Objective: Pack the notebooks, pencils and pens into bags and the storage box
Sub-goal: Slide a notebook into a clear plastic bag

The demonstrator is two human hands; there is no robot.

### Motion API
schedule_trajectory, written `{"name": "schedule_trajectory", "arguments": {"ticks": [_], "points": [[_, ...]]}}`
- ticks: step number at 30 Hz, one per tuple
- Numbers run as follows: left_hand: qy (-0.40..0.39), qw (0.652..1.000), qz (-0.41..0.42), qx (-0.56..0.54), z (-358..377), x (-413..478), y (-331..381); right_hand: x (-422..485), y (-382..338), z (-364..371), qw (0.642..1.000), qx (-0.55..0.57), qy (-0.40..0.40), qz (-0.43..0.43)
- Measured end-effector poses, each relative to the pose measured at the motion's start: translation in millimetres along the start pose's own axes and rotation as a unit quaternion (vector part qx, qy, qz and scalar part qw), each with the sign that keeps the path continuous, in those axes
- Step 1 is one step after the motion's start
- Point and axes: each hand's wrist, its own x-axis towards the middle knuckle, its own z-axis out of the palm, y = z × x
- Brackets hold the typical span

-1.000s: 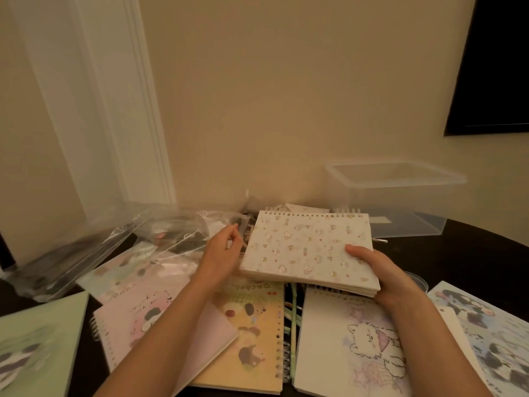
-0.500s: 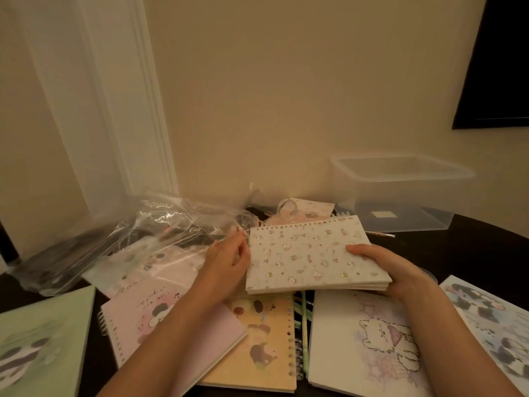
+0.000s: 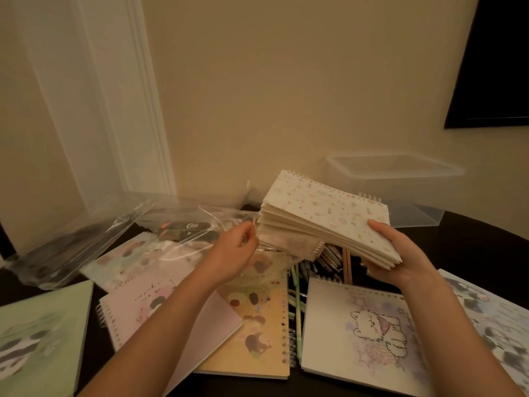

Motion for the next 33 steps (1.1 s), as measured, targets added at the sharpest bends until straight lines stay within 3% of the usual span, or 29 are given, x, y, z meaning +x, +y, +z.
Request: {"name": "schedule_trajectory", "arguments": {"ticks": [9, 17, 26, 33], "points": [[0.021, 0.994, -0.069, -0.085, 12, 0, -1, -1, 16, -19, 0.998, -0.025, 0.017, 0.047], [0.020, 0.974, -0.176, -0.141, 18, 1, -16, 6, 17, -20, 0.971, -0.235, 0.030, 0.043], [0.030, 0.994, -0.095, -0.038, 22, -5, -16, 5, 13, -17, 0.954, -0.292, 0.007, 0.065], [0.084, 0.993, -0.073, -0.038, 24, -8, -15, 4, 13, -18, 0.957, -0.285, 0.014, 0.055]]}}
